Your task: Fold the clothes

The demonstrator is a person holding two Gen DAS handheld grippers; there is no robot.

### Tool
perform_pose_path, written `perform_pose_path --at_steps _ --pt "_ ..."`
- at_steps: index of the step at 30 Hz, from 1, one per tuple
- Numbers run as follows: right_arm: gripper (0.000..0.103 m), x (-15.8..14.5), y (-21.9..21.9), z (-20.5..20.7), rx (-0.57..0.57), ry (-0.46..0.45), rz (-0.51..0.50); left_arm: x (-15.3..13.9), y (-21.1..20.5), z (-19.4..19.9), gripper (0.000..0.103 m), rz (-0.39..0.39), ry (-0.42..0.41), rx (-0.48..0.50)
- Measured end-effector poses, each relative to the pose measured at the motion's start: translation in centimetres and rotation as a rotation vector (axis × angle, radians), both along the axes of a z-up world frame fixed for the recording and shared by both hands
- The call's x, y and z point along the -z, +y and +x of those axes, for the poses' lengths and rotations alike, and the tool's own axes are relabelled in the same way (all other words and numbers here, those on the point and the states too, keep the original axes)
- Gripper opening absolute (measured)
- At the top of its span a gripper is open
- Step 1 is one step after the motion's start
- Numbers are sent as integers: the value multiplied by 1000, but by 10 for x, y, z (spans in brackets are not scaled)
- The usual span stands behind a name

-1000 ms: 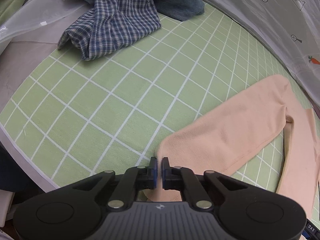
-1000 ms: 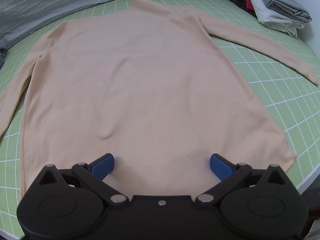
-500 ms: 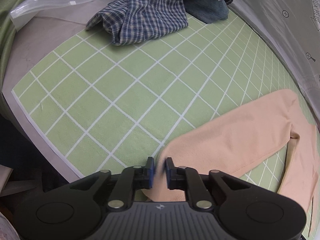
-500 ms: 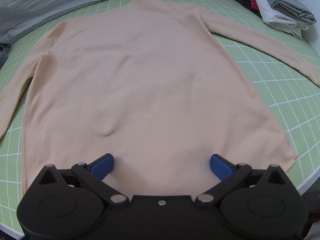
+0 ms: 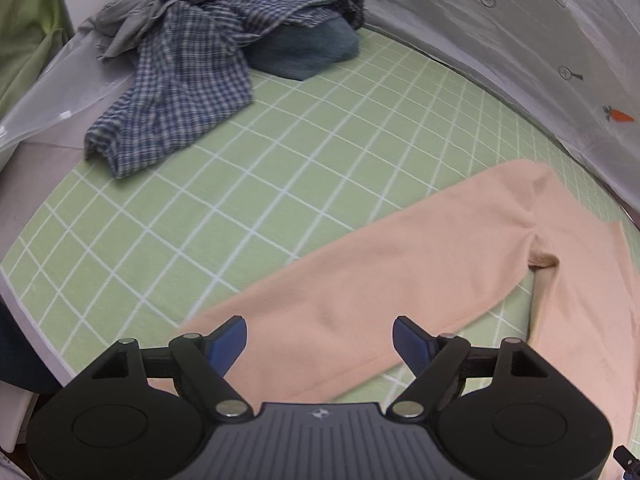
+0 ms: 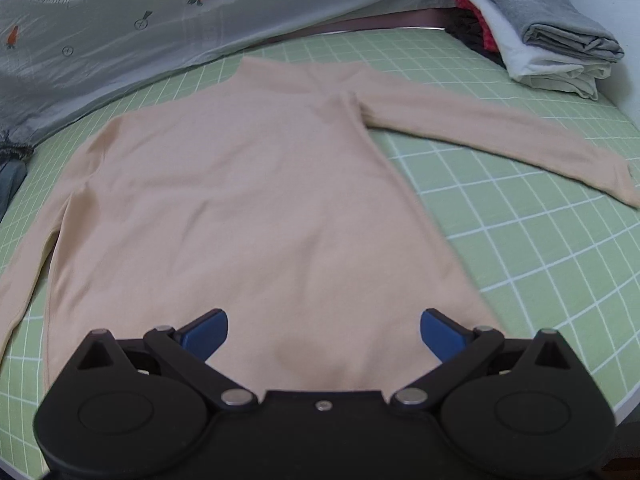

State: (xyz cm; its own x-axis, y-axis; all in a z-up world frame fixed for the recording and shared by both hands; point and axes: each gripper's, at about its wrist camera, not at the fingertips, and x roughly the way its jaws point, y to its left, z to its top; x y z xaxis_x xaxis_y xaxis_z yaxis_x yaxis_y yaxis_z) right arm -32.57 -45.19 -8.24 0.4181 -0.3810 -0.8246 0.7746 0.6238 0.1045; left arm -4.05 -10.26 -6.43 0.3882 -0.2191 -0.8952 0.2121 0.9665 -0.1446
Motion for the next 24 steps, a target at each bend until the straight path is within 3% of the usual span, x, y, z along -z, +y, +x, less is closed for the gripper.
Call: perform_pose_path --at_steps 9,16,20,24 --pt "103 6 -99 -26 168 -50 -4 1 -104 -13 84 45 -20 128" --pt "103 21 -195 -24 316 -74 -2 9 -163 24 84 88 -23 101" --pt "103 30 -242 -9 373 -61 -12 17 -186 41 85 115 -10 92" --pt "103 36 -265 9 370 22 -71 27 -205 53 85 138 7 96"
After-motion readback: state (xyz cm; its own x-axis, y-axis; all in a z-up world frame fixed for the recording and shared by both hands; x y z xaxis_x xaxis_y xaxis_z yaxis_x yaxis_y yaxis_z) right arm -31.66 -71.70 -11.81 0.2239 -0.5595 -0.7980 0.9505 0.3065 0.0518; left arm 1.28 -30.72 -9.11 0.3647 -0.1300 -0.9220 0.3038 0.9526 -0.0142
